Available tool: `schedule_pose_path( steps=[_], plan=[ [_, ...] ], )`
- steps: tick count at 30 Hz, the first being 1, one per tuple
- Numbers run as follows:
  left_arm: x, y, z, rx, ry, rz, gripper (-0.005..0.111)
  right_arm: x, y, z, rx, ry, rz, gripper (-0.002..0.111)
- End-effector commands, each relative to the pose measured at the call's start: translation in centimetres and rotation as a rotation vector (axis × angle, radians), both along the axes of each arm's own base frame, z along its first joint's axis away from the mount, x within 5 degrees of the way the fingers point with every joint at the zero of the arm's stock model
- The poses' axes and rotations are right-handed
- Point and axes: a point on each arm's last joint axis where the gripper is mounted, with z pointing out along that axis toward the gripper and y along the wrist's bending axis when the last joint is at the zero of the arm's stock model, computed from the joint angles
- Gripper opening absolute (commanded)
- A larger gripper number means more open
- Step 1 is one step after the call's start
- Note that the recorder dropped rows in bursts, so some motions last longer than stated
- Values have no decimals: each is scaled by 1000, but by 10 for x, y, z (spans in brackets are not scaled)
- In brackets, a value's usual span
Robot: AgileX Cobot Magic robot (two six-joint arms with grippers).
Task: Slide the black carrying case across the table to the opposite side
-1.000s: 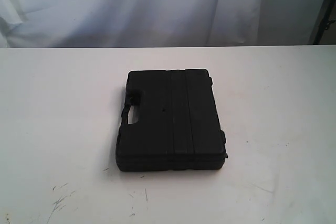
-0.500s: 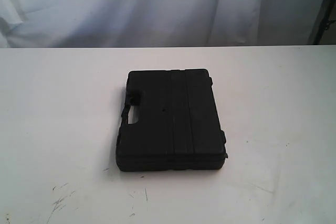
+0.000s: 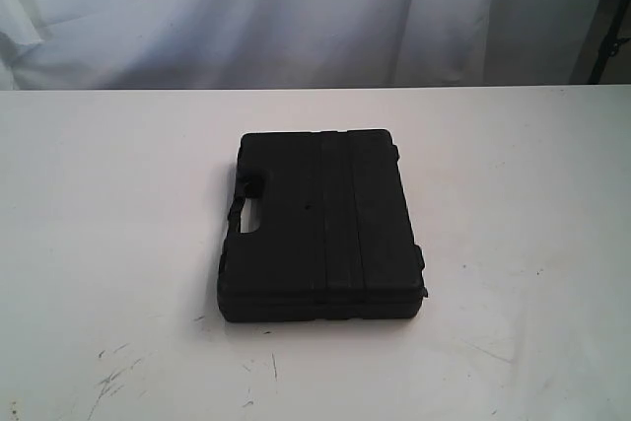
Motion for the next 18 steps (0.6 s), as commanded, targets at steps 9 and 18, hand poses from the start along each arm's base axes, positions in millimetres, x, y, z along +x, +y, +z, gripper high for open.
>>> schedule_pose_path(
  steps=[9, 18],
  plan=[
    [30, -9, -30, -54, 157, -120, 0, 0, 0, 0, 3, -5, 1, 0],
    [75, -52, -54, -47, 322, -287, 0, 0, 0, 0, 3, -5, 1, 0]
  ],
)
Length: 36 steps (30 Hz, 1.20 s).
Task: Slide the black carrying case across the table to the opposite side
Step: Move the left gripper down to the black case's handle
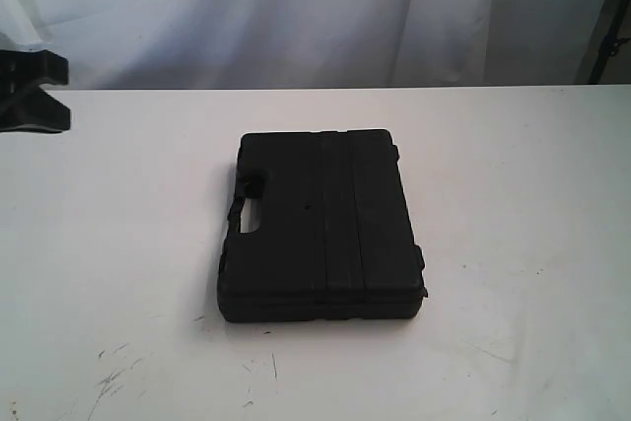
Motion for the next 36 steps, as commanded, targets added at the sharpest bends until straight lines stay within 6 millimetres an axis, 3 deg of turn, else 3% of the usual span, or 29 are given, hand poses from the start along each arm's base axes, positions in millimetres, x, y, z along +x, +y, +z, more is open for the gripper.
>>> schedule_pose_path(
  steps=[1, 18, 21, 29, 36],
  plan=[
    [22, -26, -11, 32, 65, -50, 0, 0, 0, 0, 2, -5, 2, 0],
    [74, -87, -48, 80, 236, -85, 2, 0, 0, 0, 2, -5, 2, 0],
    [79, -89, -56, 66, 268, -66, 11, 0, 0, 0, 2, -5, 2, 0],
    [86, -92, -70, 49, 271, -54, 50, 0, 0, 0, 2, -5, 2, 0],
    [98, -97, -79, 46, 324, -71, 54, 0, 0, 0, 2, -5, 2, 0]
  ],
)
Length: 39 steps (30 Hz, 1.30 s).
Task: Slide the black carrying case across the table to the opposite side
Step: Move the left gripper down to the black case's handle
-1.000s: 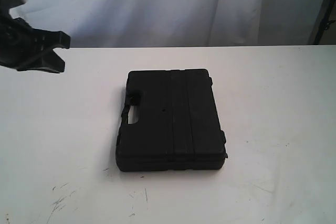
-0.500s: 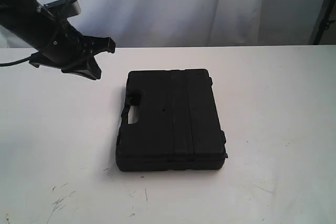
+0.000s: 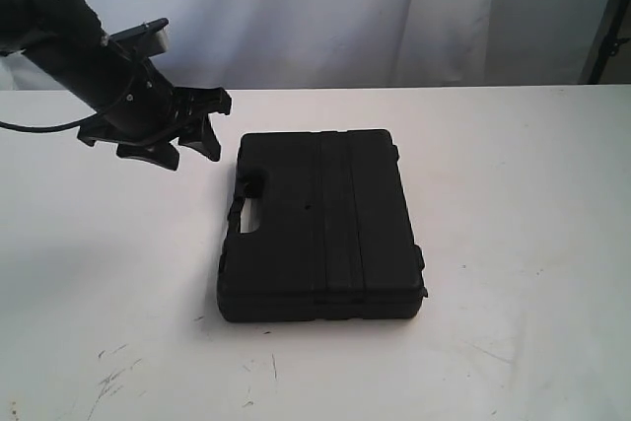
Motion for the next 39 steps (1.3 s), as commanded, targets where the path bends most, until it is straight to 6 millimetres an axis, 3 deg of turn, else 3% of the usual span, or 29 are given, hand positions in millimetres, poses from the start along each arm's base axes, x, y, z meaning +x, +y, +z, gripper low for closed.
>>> schedule_pose_path(
  steps=[1, 7, 15, 31, 39],
  plan=[
    [10, -8, -2, -28, 29, -4, 54, 0, 0, 0, 2, -5, 2, 0],
    [23, -14, -10, -39, 71, -30, 41, 0, 0, 0, 2, -5, 2, 0],
    [29, -24, -35, -19, 132, -67, 52, 0, 0, 0, 2, -5, 2, 0],
    [34, -28, -74, 12, 180, -64, 52, 0, 0, 0, 2, -5, 2, 0],
    [31, -42, -97, 39, 207, -92, 52, 0, 0, 0, 2, -5, 2, 0]
  ],
)
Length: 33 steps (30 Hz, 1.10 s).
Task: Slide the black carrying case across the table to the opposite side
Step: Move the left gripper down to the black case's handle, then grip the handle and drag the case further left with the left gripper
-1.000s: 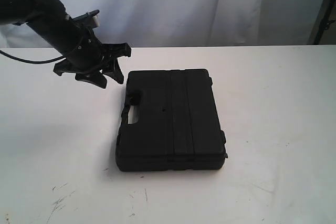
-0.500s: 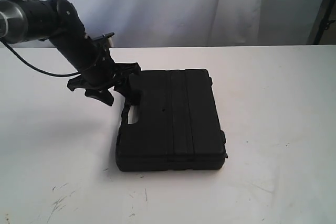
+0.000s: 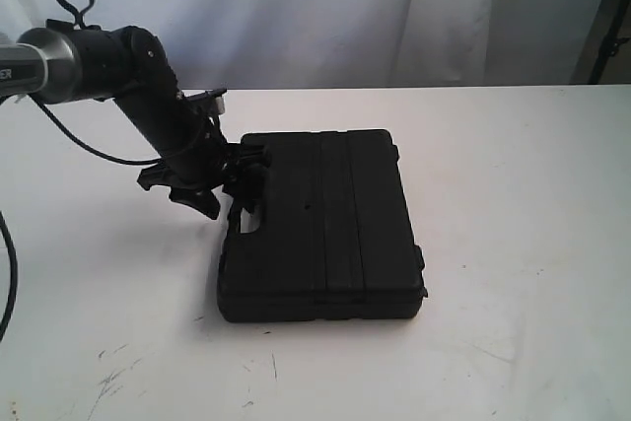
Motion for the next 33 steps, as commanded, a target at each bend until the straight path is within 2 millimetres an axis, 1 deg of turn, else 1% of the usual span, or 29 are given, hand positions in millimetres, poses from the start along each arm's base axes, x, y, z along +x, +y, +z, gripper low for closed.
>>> schedule_pose_path(
  steps=[1, 5, 7, 9, 14, 19, 23, 28, 33],
  plan=[
    [-1, -11, -11, 11, -1, -13, 52, 0, 0, 0, 2, -5, 2, 0],
    [0, -9, -13, 27, -3, 3, 51, 0, 0, 0, 2, -5, 2, 0],
    [1, -8, -13, 40, -9, 17, 46, 0, 0, 0, 2, -5, 2, 0],
    [2, -6, -14, 61, -16, 21, 34, 0, 0, 0, 4, -5, 2, 0],
    [2, -5, -14, 71, -24, 9, 0, 0, 0, 0, 4, -5, 2, 0],
    [2, -4, -14, 84, -33, -14, 0, 0, 0, 0, 4, -5, 2, 0],
    [2, 0, -9, 106, -41, -16, 0, 0, 0, 0, 4, -5, 2, 0],
    [5, 14, 2, 143, -62, -2, 0, 0, 0, 0, 4, -5, 2, 0],
    [12, 36, 19, 139, -90, 57, 0, 0, 0, 0, 4, -5, 2, 0]
  ],
)
